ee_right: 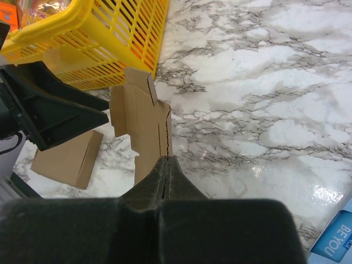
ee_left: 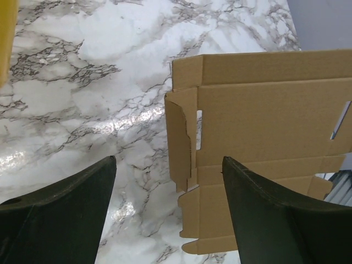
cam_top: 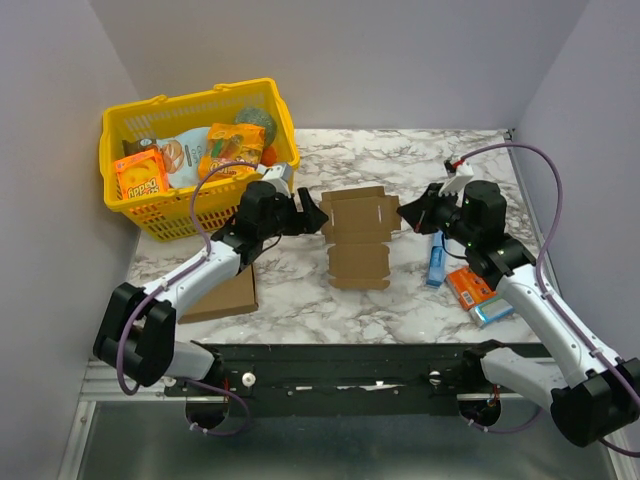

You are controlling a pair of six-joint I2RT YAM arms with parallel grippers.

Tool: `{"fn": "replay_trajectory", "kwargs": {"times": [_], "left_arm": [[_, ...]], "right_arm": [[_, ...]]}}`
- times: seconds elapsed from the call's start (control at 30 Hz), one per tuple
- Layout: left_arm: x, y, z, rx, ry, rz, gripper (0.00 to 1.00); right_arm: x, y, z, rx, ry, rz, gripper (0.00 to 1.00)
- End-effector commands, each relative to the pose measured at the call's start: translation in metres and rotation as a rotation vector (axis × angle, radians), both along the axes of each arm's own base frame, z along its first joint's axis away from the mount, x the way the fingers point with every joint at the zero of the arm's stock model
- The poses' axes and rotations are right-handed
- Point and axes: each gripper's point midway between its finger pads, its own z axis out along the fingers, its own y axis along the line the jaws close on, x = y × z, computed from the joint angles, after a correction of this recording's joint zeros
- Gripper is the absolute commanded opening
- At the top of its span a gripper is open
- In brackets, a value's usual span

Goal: Fold the paper box

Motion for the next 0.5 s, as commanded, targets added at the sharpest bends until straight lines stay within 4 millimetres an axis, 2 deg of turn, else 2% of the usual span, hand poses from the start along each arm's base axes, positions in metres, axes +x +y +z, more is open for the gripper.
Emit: {"fn": "replay_trajectory", "kwargs": {"times": [0.0,0.17,0.27,0.3,0.37,0.4,0.47], "left_arm": [[0.008,-0.015,0.022,-0.058,-0.065,-0.044,0.79],[0.009,-0.022,0.008,-0.037,-0.034,-0.070,0.73],[0.009,-0.024,0.004,-0.026,-0.032,-0.077,0.61],[0.010,-0.023,0.004,-0.021,-0.037,-0.073,0.48],[0.009,-0.023,0.006,-0.007,-0.054,-0.078,0.34],[0.009,-0.023,0.005,0.002,-0.058,-0.079,0.19],[0.006,-0.021,0.008,0.032,-0.086,-0.091,0.06]], "right_arm": [[-0.001,0.002,0.001,0.019,-0.005,0.007,0.01],[-0.002,0.004,0.004,0.026,-0.009,0.014,0.01],[-0.003,0.004,0.003,0.023,-0.008,0.016,0.01],[-0.003,0.004,0.002,0.024,-0.006,0.019,0.01],[-0.002,0.004,0.000,0.018,-0.003,0.020,0.01],[-0.001,0.004,-0.001,0.013,-0.003,0.018,0.01],[0.001,0.002,-0.003,-0.003,0.002,0.011,0.02]]}}
